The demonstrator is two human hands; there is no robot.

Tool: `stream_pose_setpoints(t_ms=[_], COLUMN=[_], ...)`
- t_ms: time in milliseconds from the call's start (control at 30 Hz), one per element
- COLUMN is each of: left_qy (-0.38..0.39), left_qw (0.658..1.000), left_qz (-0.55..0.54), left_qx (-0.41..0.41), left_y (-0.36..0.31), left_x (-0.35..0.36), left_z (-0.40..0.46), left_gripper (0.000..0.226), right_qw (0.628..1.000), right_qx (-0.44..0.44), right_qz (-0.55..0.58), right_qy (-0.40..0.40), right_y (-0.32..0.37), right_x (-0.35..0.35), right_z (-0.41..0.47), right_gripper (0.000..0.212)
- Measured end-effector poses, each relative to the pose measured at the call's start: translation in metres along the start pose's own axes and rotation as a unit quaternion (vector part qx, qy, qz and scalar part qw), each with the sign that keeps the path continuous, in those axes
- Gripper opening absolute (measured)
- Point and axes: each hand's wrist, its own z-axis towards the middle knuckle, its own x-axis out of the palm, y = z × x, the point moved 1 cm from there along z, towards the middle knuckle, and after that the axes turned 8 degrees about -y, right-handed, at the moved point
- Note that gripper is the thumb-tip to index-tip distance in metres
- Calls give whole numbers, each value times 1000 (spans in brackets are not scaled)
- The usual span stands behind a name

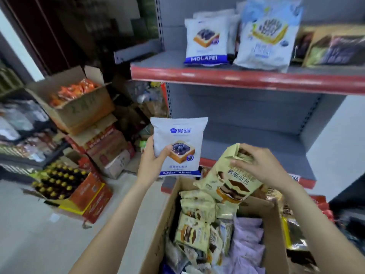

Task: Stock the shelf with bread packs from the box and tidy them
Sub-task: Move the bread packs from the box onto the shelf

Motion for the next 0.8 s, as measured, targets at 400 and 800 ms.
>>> stream_pose_setpoints(t_ms=[400,800], left_qy=[9,146], left_qw=[988,983], left_qz=[-129,-47], left_qx=[88,101], left_y=[-160,-161], left_x=[30,118], left_z=[153,248], left_gripper=[43,55], right_qw=[969,958], right_qx=[-91,-48], right_qz=[-12,-25], right_qy=[-231,-283], right_y=[78,95], right_x=[-104,-103], right_z=[79,123], right_gripper=[17,27])
